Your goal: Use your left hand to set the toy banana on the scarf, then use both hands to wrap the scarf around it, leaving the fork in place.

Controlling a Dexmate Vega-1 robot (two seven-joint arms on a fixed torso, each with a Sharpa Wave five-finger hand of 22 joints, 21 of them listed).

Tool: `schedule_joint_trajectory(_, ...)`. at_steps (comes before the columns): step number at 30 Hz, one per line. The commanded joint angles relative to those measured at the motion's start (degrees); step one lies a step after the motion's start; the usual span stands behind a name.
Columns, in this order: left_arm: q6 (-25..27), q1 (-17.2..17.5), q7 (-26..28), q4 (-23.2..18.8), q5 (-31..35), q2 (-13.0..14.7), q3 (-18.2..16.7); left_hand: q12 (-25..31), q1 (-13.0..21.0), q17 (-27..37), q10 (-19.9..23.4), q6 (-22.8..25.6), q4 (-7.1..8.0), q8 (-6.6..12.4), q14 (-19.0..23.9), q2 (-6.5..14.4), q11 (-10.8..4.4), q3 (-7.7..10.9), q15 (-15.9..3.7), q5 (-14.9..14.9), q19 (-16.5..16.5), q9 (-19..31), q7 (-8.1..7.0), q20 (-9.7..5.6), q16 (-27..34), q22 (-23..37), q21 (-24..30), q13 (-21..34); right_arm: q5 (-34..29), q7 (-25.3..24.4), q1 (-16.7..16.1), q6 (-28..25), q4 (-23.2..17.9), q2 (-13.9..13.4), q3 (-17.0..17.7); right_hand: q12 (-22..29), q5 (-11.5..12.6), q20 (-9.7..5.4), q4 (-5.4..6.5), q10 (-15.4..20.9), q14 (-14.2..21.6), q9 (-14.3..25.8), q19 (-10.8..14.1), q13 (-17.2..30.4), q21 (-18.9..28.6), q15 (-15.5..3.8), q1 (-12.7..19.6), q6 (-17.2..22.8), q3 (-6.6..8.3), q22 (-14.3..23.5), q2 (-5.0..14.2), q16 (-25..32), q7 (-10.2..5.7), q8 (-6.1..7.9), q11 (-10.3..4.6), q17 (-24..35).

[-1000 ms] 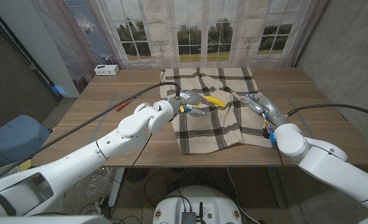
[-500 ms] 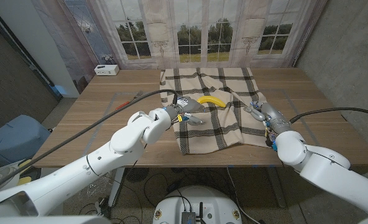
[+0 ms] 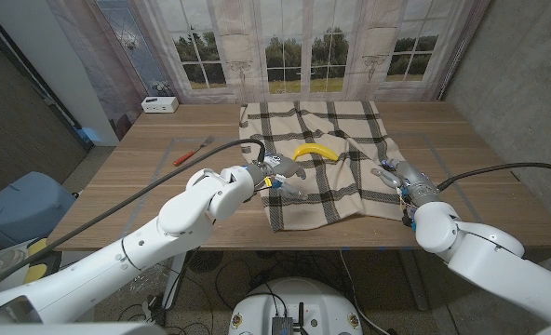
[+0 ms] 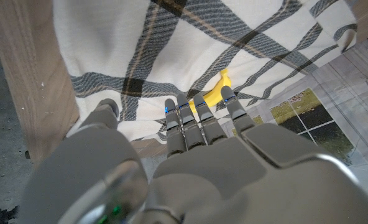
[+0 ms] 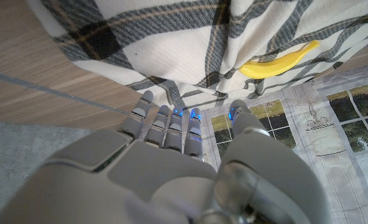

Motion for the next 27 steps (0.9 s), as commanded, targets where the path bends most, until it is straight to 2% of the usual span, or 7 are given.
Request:
schedule_joint_trajectory(1, -2.05, -0.45, -4.81, -0.16, -2.05, 0.28, -0.42, -0.11, 0.51, 0.03, -0.12, -0.19, -0.41, -0.07, -0.08, -0.89, 0.22, -0.43, 0.30, 0.47, -0.34, 0.03, 0.37, 0.19, 0.50, 0.07, -0.20, 0.16, 0.82, -0.99, 0.78, -1.67, 0.03, 0.78, -1.12, -0.14, 0.14, 0.02, -0.20, 0.21, -0.15, 0.11, -0.24, 0.19, 0.37, -0.25, 0.95, 0.06, -0.01, 0.30, 0.05, 0.08, -0.25, -0.15, -0.14, 0.27)
schedule_joint_trajectory(4, -2.83, -1.06, -5.50, 0.49, -1.80, 0.23, 0.17, -0.14, 1.09, -0.01, -0.13, -0.25, -0.92, -0.07, -0.05, -1.17, 0.43, -0.45, 0.36, 0.66, -0.34, 0.03, 0.41, 0.30, 0.51, 0.06, -0.33, 0.14, 0.94, -1.07, 1.22, -1.71, 0.17, 0.95, -1.50, -0.14, 0.12, -0.02, -0.14, 0.21, -0.10, 0.12, -0.20, 0.20, 0.39, -0.24, 1.03, 0.06, -0.03, 0.31, 0.06, 0.13, -0.27, -0.16, -0.27, 0.29)
schedule_joint_trajectory(7, -3.64, -1.71, -6.12, 1.32, -0.85, 0.04, 1.02, -0.19, 2.11, -0.05, -0.15, -0.26, -1.74, -0.04, -0.06, -1.50, -0.31, -0.41, 0.26, 0.92, -0.24, 0.03, 0.40, 0.34, 0.52, 0.04, -0.47, 0.10, 1.02, -1.10, 1.78, -1.92, 0.30, 1.06, -1.93, -0.12, 0.11, 0.01, -0.11, 0.23, -0.10, 0.12, -0.17, 0.21, 0.41, -0.26, 1.07, 0.07, -0.05, 0.31, 0.07, 0.14, -0.25, -0.16, -0.20, 0.31)
schedule_joint_trajectory(10, -4.79, -2.10, -5.75, 2.09, 0.49, 0.02, 1.77, -0.26, 3.03, -0.07, -0.23, -0.25, -2.42, 0.00, 0.05, -1.68, 0.00, -0.33, 0.25, 1.12, -0.09, 0.03, 0.24, 0.33, 0.57, 0.03, -0.55, 0.08, 1.14, -1.12, 2.34, -2.07, 0.46, 1.23, -2.31, -0.12, 0.11, -0.03, -0.08, 0.24, -0.12, 0.12, -0.17, 0.21, 0.41, -0.27, 1.11, 0.05, -0.06, 0.31, 0.07, 0.15, -0.22, -0.17, -0.14, 0.32)
schedule_joint_trajectory(16, -6.85, -2.47, -4.85, 3.45, 3.36, -0.28, 2.68, 0.03, 5.33, -0.11, 0.69, 0.24, -3.99, 0.20, 0.31, -1.78, -0.68, -0.08, -0.15, 1.52, 0.22, 0.05, -0.09, 0.34, 0.69, 0.03, -0.79, 0.05, 1.29, -1.27, 3.25, -2.58, 0.62, 1.49, -3.04, -0.10, 0.08, -0.06, 0.06, 0.26, -0.15, 0.14, -0.24, 0.22, 0.39, -0.32, 1.18, 0.03, -0.11, 0.31, 0.12, 0.18, -0.28, -0.19, -0.14, 0.36)
schedule_joint_trajectory(22, -9.43, -2.76, -4.60, 4.46, 2.90, -0.57, 2.88, 0.01, 6.44, -0.11, 0.65, 0.48, -4.74, 0.27, 0.37, -1.82, -0.55, -0.06, -0.58, 1.67, 0.47, 0.07, -0.01, 0.20, 0.72, 0.04, -0.90, 0.10, 1.37, -1.70, 3.56, -2.93, 0.37, 1.69, -3.38, -0.11, 0.06, 0.00, 0.18, 0.22, -0.13, 0.14, -0.17, 0.23, 0.43, -0.29, 1.20, 0.01, -0.18, 0.31, 0.13, 0.23, -0.24, -0.20, -0.04, 0.40)
schedule_joint_trajectory(27, -10.81, -2.91, -5.66, 5.20, 0.00, -1.08, 2.65, 0.12, 7.19, -0.10, 0.94, 0.95, -5.26, 0.41, 0.47, -1.89, -0.32, -0.19, -0.44, 1.74, 0.55, 0.09, 0.10, 0.09, 0.77, 0.05, -1.05, 0.15, 1.45, -1.88, 3.64, -2.76, 0.37, 1.68, -3.54, -0.09, 0.05, -0.01, 0.25, 0.25, -0.14, 0.15, -0.22, 0.23, 0.41, -0.28, 1.21, 0.01, -0.24, 0.32, 0.13, 0.25, -0.25, -0.21, -0.02, 0.42)
